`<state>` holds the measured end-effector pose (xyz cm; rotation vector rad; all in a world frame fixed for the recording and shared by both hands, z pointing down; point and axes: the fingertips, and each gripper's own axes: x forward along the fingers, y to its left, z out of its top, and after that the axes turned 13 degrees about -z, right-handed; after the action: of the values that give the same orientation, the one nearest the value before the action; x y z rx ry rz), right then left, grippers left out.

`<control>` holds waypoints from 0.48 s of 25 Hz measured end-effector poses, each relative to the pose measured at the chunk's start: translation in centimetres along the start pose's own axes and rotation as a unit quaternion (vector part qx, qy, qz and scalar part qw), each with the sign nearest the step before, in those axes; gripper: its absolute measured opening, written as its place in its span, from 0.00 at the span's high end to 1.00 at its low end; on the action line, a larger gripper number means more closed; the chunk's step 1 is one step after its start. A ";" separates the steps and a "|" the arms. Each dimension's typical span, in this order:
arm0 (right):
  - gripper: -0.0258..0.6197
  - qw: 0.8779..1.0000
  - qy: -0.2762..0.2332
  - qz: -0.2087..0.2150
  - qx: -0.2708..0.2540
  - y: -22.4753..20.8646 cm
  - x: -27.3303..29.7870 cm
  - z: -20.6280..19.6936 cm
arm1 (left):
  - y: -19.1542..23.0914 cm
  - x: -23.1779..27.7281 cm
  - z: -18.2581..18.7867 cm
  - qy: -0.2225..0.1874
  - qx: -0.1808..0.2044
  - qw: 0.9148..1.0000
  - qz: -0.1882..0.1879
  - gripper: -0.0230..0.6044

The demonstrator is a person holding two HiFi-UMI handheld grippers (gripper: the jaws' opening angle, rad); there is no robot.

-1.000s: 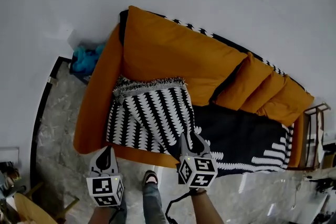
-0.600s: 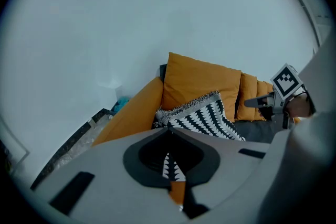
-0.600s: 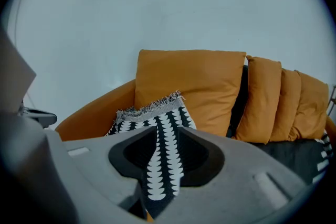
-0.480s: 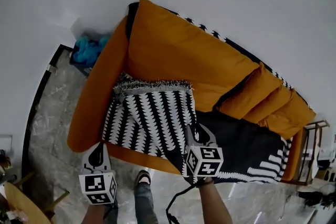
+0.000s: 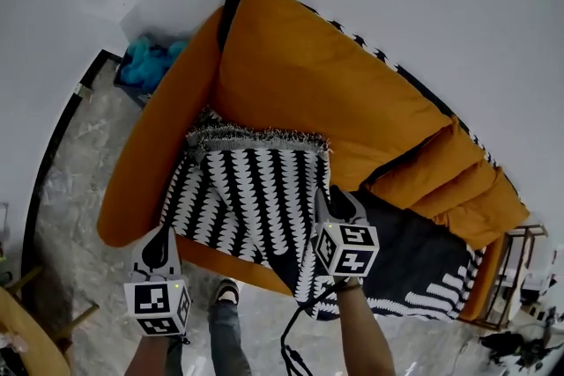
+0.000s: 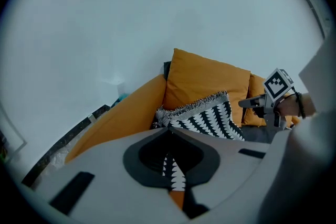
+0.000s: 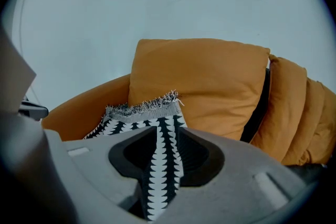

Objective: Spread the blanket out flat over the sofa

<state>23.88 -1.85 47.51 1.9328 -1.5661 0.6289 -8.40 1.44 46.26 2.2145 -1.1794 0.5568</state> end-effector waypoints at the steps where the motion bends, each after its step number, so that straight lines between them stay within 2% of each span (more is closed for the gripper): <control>1: 0.80 1.000 0.001 -0.001 -0.005 -0.1 0.5 0.0 | 0.0 0.2 -0.1 -0.001 -0.002 1.000 0.002 0.98; 12: 0.80 0.999 0.008 0.006 -0.036 -1.4 4.9 0.7 | -0.7 2.6 -0.6 0.007 -0.006 1.000 0.006 0.98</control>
<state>26.24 -5.57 50.11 1.8623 -1.5694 0.5831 -6.44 0.56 48.10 2.1909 -1.1861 0.5687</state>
